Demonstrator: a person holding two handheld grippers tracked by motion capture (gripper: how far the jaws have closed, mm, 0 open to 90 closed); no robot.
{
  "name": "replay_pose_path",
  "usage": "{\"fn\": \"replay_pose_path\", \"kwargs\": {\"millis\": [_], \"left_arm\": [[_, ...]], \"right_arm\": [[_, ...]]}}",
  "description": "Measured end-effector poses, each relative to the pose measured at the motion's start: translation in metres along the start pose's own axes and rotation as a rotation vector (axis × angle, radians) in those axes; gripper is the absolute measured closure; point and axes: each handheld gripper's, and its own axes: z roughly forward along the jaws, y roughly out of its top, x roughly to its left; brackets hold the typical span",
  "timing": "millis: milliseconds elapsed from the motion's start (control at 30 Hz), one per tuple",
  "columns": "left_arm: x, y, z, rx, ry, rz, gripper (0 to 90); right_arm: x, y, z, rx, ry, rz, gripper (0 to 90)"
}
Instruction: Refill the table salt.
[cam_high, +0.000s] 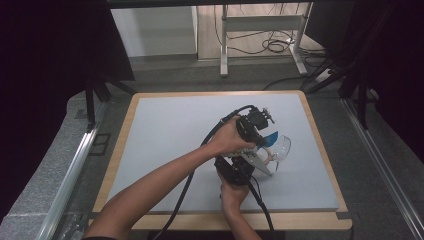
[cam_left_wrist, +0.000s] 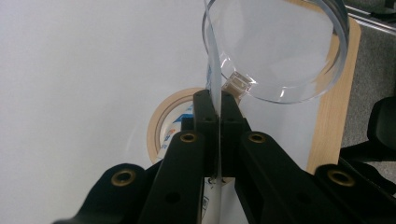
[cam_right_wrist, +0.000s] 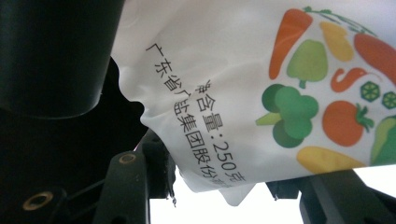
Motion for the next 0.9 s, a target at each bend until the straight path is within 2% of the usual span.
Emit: {"fn": "replay_pose_path", "kwargs": {"millis": [900], "left_arm": [[-0.0014,0.0014,-0.0012,-0.004,-0.004,0.004,89.9]], "right_arm": [[-0.0002,0.0023,-0.0009,-0.005,-0.001,0.001,52.8]]}}
